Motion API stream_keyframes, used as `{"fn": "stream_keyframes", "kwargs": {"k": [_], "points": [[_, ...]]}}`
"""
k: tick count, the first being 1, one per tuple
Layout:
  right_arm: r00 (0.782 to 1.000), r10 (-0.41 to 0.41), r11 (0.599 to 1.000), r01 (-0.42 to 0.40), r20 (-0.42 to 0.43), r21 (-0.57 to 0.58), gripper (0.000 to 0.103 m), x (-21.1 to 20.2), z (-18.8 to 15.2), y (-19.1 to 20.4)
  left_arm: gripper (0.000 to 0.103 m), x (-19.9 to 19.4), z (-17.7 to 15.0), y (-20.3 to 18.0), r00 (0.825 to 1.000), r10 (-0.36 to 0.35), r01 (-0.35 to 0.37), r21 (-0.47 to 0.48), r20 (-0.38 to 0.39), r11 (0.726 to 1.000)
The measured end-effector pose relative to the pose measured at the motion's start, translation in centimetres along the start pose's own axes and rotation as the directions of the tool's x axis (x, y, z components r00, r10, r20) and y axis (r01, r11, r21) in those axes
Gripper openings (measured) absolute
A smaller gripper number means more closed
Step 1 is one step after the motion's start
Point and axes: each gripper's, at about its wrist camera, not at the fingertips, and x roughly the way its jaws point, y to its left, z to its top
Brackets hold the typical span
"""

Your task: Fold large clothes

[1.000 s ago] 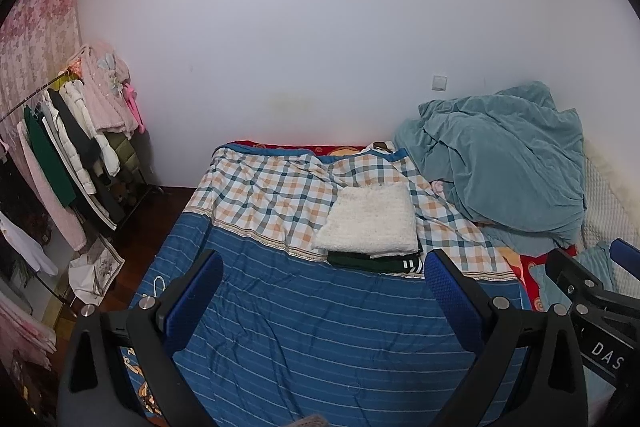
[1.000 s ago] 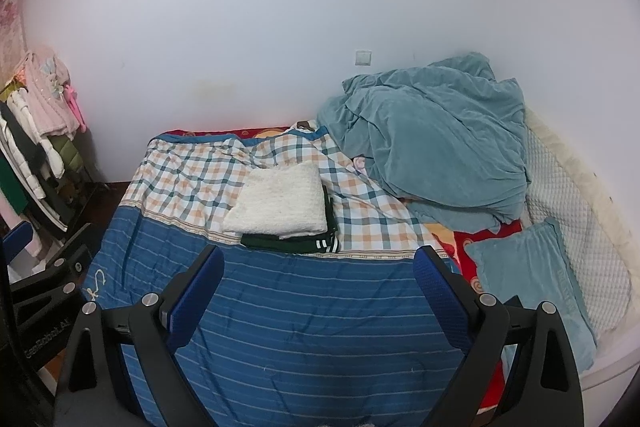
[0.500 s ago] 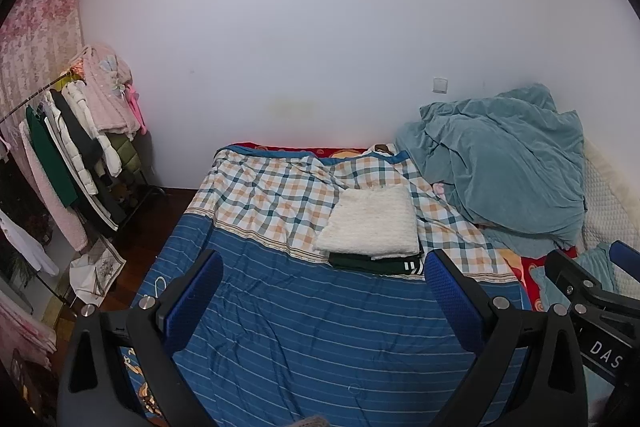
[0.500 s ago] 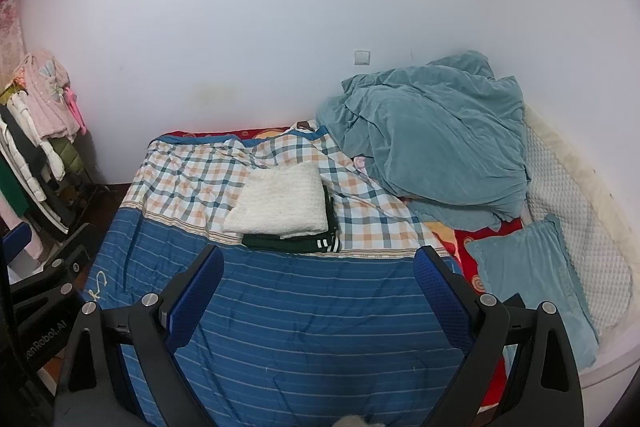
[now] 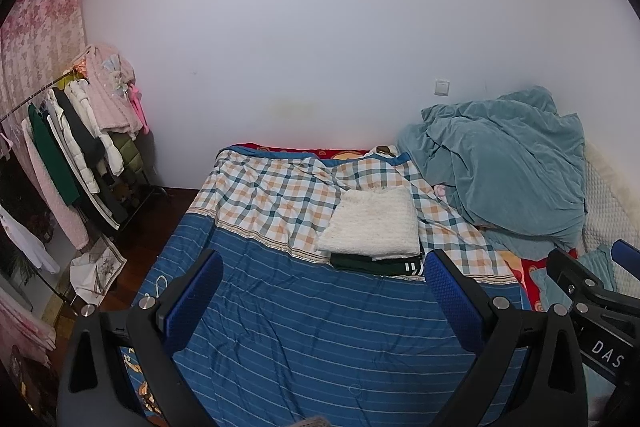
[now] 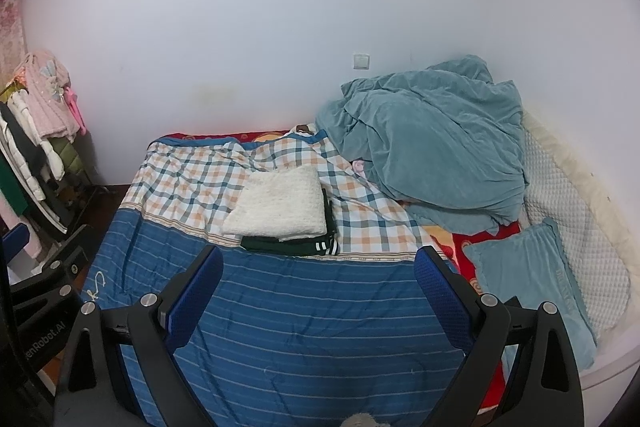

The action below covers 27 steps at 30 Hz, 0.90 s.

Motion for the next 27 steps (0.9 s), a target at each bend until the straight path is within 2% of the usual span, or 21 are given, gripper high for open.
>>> {"fn": "stream_keyframes", "kwargs": {"k": [27], "points": [[1.000, -0.003, 1.000, 0.002, 0.005, 0.010, 0.098, -0.29, -0.44, 0.35, 0.103, -0.36, -0.13, 0.46, 1.000, 0.002, -0.002, -0.004, 0.001, 1.000]]}}
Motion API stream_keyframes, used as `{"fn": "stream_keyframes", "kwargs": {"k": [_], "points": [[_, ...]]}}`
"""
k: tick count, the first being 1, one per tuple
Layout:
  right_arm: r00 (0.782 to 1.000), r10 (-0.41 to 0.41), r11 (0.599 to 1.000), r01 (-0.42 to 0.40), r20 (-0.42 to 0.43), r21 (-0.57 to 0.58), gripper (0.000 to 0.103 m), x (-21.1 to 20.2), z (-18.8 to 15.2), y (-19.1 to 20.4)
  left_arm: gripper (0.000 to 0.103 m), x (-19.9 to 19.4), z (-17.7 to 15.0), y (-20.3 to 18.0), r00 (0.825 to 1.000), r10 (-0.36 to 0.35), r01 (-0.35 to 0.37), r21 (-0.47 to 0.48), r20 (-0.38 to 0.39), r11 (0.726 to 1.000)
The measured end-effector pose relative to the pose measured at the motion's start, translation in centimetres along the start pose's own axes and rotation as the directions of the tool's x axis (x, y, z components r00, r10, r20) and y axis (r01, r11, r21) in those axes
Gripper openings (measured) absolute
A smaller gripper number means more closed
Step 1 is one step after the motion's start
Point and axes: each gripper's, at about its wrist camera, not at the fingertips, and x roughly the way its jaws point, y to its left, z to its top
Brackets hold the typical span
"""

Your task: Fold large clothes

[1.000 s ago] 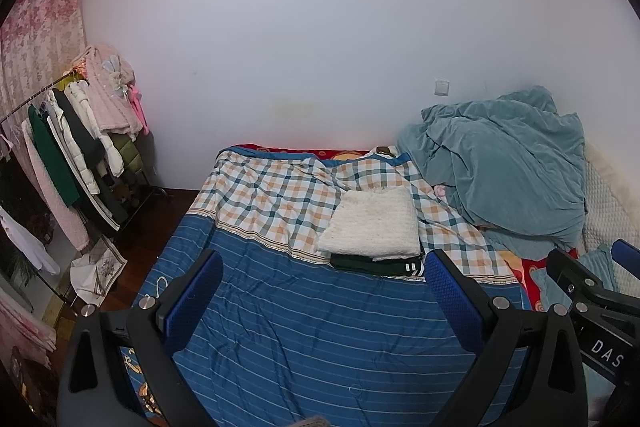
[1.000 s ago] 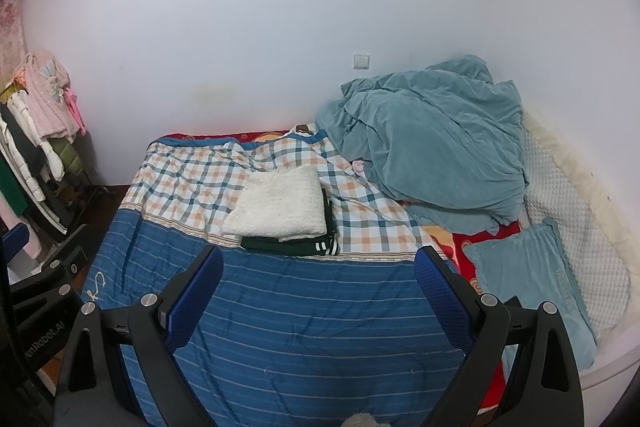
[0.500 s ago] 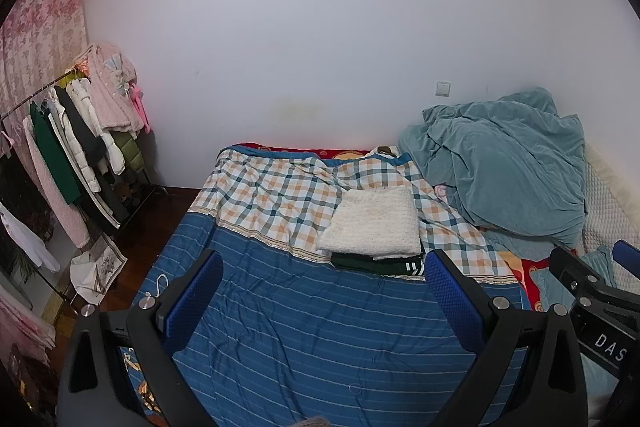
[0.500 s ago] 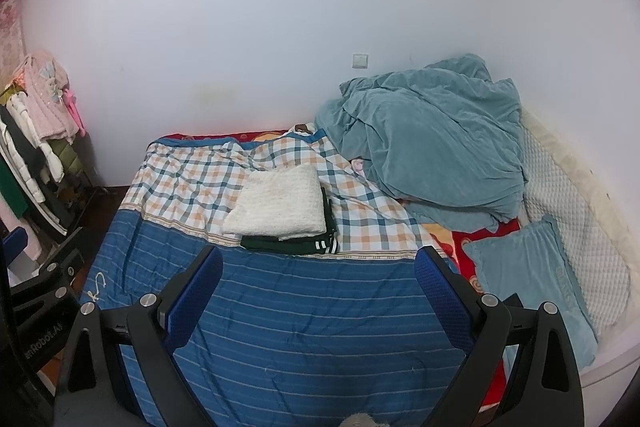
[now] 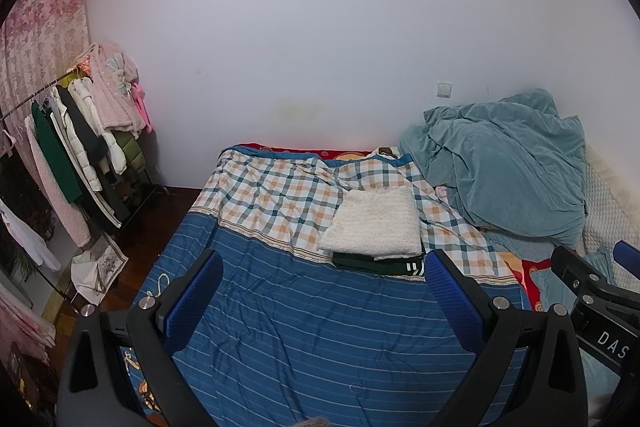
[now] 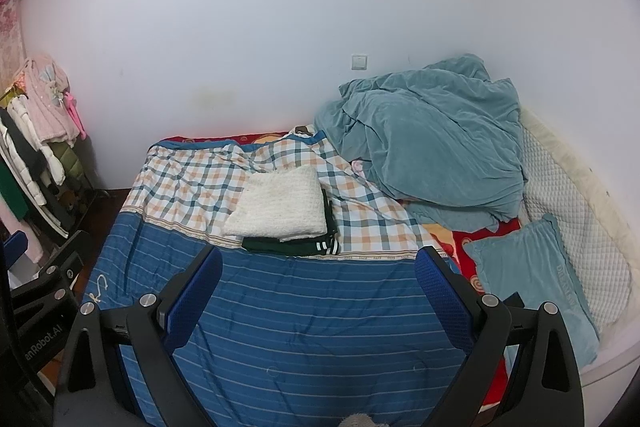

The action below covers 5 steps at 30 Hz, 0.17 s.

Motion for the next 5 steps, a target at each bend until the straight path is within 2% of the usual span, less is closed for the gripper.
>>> {"fn": "stream_keyframes", "kwargs": {"k": [5], "points": [[1.000, -0.002, 1.000, 0.002, 0.001, 0.002, 0.098, -0.17, -0.09, -0.04, 0.103, -0.39, -0.24, 0.23, 1.000, -0.006, 0.006, -0.010, 0.011, 1.000]]}}
